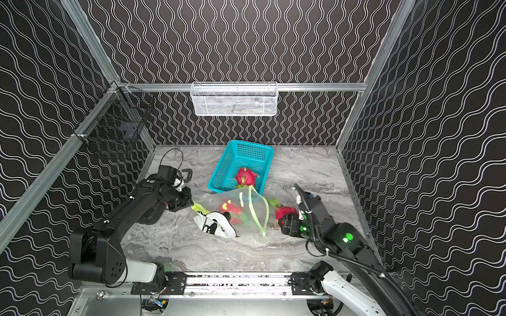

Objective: Open the zip-top bag and take out the dragon fruit
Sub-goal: Place the dragon fruit in the basket.

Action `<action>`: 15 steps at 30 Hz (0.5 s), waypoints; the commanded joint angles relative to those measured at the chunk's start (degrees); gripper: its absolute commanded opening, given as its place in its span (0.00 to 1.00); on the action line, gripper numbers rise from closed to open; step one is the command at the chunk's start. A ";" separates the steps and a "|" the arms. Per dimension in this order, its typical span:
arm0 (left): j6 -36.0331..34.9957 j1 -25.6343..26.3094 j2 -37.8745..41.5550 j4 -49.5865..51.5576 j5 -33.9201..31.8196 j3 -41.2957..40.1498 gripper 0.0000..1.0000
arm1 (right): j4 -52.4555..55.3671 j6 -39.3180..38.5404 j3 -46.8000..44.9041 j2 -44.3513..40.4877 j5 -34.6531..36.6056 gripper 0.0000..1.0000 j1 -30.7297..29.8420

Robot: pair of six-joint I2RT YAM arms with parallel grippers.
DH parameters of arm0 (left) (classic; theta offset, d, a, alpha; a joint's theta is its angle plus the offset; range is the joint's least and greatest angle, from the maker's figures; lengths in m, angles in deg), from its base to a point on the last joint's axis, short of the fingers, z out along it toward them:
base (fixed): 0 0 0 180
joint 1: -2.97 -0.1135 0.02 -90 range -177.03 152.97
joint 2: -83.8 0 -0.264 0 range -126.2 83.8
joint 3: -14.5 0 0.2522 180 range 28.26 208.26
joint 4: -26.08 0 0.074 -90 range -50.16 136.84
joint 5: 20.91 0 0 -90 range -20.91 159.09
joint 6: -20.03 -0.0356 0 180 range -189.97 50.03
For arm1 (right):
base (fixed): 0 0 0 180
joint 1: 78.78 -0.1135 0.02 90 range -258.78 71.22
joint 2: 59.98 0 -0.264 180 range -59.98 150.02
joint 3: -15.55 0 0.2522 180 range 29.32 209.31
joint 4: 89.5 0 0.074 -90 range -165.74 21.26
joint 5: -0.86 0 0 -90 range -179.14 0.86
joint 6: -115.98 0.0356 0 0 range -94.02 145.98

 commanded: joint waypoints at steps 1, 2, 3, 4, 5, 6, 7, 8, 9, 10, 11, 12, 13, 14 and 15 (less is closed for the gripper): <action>-1.87 -0.08 -0.59 0.83 -0.20 0.62 0.00 | -1.98 0.66 4.09 1.20 8.51 0.65 0.05; -2.01 -0.08 -0.74 0.55 0.28 0.43 0.00 | -6.45 -2.18 4.99 3.40 7.75 0.66 0.08; -2.01 -0.08 -0.85 0.08 1.08 0.26 0.00 | -11.43 -5.49 5.61 6.39 5.88 0.67 0.16; -2.14 -0.08 -0.94 -0.40 1.76 0.12 0.00 | -14.49 -7.44 6.80 9.70 4.89 0.69 0.54; -2.23 -0.09 -1.00 -0.81 2.47 -0.02 0.00 | -17.67 -9.71 9.04 14.37 3.00 0.69 1.50; -2.51 -0.08 -1.05 -0.72 2.84 0.07 0.00 | -20.19 -12.29 11.81 19.40 -0.58 0.70 3.18; -2.70 -0.08 -1.15 -0.61 3.18 0.16 0.00 | -22.54 -14.10 14.45 23.93 -4.61 0.71 5.02; -3.15 -0.08 -1.16 -0.60 3.58 0.34 0.00 | -24.07 -15.61 17.78 29.41 -8.87 0.71 7.41; -3.40 -0.08 -1.14 -0.48 3.98 0.43 0.00 | -25.02 -16.49 21.63 34.66 -12.26 0.71 9.73; -3.56 -0.08 -0.98 -0.38 4.06 0.47 0.00 | -25.83 -17.35 24.90 38.91 -14.76 0.71 11.34; -3.67 -0.08 -0.80 -0.33 4.33 0.43 0.00 | -27.42 -18.34 28.24 43.07 -16.56 0.71 13.24; -3.87 -0.08 -0.57 -0.27 4.48 0.34 0.00 | -29.05 -19.57 31.15 47.49 -17.64 0.71 14.19; -4.06 -0.08 -0.48 0.03 4.37 0.44 0.00 | -30.52 -20.39 33.55 50.81 -19.10 0.71 14.88; -4.26 -0.08 -0.27 0.41 4.28 0.59 0.00 | -31.96 -21.00 36.23 55.44 -22.30 0.71 15.63; -4.39 -0.08 -0.16 0.78 4.19 0.76 0.00 | -32.09 -21.23 39.68 60.44 -25.92 0.71 16.54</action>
